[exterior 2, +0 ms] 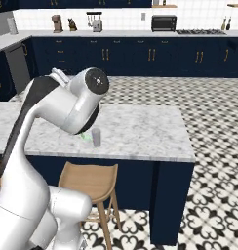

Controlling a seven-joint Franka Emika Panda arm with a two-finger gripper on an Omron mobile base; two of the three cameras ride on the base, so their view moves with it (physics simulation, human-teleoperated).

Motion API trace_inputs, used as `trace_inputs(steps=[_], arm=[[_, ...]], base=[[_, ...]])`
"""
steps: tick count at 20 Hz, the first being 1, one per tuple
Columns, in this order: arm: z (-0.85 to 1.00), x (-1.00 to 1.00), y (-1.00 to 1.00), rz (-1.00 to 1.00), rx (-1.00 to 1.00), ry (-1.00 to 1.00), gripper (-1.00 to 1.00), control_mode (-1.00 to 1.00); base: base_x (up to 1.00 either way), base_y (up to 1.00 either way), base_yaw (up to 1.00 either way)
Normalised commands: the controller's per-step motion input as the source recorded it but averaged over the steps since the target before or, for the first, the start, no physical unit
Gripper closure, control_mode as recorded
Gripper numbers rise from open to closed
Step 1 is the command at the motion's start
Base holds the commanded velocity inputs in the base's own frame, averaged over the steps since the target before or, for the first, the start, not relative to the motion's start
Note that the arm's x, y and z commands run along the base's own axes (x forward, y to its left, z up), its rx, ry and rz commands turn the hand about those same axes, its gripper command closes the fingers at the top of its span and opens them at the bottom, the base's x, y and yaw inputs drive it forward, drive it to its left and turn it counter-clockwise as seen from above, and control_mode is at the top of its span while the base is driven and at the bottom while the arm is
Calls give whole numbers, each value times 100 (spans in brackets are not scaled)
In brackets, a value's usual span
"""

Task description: Take a straw from the drawer in front and place it inside the glass cup on the dining counter.

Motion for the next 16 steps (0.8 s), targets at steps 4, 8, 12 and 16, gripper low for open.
trace_inputs(steps=[4,8,12,16], arm=[[-14,36,0,0,20,-3,100,-100],[-18,60,0,0,12,-3,100,-100],[-3,80,0,1,8,-4,100,-100],[-9,79,0,0,5,0,100,-100]], base=[[0,0,0],[0,0,0],[0,0,0],[0,0,0]])
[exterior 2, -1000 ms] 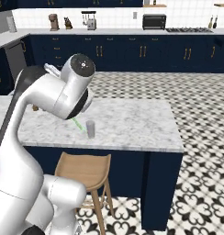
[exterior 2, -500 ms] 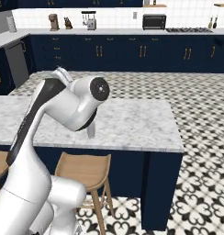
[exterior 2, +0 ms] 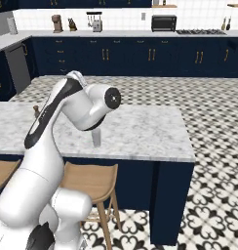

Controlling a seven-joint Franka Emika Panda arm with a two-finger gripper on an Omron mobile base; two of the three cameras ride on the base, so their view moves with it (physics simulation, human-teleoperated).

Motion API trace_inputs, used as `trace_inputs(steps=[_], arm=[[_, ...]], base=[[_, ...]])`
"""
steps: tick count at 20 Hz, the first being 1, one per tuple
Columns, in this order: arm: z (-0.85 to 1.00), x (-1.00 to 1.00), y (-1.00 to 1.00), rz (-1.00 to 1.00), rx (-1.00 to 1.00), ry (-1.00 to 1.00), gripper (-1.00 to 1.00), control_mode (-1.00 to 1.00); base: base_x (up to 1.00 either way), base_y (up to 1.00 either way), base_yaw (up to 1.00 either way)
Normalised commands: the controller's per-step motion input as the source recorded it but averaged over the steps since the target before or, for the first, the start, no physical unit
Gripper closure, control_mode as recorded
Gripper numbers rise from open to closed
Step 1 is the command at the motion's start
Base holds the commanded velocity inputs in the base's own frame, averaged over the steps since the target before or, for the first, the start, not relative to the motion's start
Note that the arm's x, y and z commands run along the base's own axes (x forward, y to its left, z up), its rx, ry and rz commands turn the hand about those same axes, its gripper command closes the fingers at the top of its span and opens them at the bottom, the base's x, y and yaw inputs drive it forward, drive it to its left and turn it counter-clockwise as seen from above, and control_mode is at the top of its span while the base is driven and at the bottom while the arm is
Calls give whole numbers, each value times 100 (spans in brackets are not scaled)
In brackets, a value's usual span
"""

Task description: Take a straw from the drawer in front and place it inside the glass cup on the dining counter.

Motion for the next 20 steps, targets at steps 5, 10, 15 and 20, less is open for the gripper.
trace_inputs(steps=[5,10,15,20], arm=[[-34,37,0,3,5,0,100,-100],[-24,12,0,6,13,-1,100,-100],[-17,43,0,6,9,-2,100,-100],[-25,48,0,2,0,-7,100,-100]], base=[[0,0,0],[0,0,0],[0,0,0],[0,0,0]])
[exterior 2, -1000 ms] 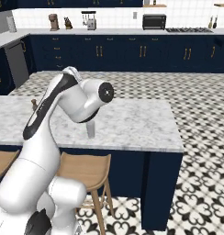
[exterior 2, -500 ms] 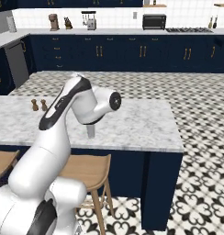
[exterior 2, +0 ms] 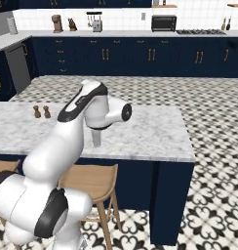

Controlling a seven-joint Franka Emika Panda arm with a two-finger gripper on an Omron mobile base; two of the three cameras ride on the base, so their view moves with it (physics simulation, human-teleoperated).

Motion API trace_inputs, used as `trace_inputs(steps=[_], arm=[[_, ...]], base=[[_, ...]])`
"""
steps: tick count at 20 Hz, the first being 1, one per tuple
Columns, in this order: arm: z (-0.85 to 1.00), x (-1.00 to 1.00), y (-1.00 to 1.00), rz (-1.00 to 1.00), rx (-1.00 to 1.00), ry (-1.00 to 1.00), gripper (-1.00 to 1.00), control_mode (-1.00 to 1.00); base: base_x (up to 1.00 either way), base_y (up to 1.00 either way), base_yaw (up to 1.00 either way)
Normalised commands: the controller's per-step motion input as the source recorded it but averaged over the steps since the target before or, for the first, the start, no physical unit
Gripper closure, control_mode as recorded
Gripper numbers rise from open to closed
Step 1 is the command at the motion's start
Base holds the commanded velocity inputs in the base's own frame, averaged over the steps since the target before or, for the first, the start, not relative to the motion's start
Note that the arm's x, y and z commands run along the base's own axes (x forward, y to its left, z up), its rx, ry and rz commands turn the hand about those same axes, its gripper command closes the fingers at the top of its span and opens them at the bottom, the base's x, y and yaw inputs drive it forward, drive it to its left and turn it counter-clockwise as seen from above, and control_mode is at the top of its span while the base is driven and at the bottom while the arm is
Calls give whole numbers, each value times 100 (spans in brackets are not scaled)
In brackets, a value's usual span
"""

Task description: Take a straw from the drawer in front and place it inside the glass cup on the dining counter.

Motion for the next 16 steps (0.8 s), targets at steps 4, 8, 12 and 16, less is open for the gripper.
trace_inputs(steps=[4,8,12,16], arm=[[-36,35,0,1,0,-5,100,-100],[-39,24,0,1,0,0,100,-100],[-35,35,0,0,0,0,100,-100],[-24,42,0,0,0,0,100,-100]], base=[[0,0,0],[0,0,0],[0,0,0],[0,0,0]])
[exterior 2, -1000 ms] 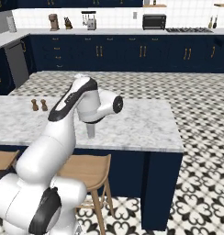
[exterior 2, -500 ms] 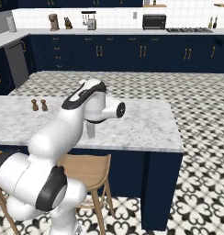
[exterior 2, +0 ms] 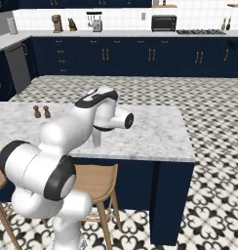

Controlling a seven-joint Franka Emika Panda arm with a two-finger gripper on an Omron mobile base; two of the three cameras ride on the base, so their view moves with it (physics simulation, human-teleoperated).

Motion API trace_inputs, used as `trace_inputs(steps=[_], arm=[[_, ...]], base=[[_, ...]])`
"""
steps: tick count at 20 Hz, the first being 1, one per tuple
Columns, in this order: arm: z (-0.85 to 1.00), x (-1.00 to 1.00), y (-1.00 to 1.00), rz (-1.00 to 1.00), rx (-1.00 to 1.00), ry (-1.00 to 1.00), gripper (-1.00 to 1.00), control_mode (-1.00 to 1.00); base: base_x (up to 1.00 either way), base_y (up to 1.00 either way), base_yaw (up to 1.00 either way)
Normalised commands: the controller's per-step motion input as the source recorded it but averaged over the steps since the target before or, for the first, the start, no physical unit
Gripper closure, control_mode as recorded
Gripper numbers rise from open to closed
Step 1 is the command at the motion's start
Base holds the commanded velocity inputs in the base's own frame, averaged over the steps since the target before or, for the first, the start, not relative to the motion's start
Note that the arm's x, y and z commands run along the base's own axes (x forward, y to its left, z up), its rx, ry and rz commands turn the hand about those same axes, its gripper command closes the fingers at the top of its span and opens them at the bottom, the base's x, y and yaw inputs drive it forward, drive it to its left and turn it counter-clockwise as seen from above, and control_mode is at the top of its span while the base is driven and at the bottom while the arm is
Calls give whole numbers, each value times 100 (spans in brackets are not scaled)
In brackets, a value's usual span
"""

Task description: Take a straw from the drawer in front and place it inside the glass cup on the dining counter.

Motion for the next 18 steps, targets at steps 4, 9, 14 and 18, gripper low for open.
trace_inputs(steps=[4,9,14,18], arm=[[-18,56,0,0,0,0,100,-100],[-24,51,0,0,0,0,100,-100],[-28,32,0,0,0,0,100,-100],[-28,20,0,0,0,0,100,-100]], base=[[0,0,0],[0,0,0],[0,0,0],[0,0,0]])
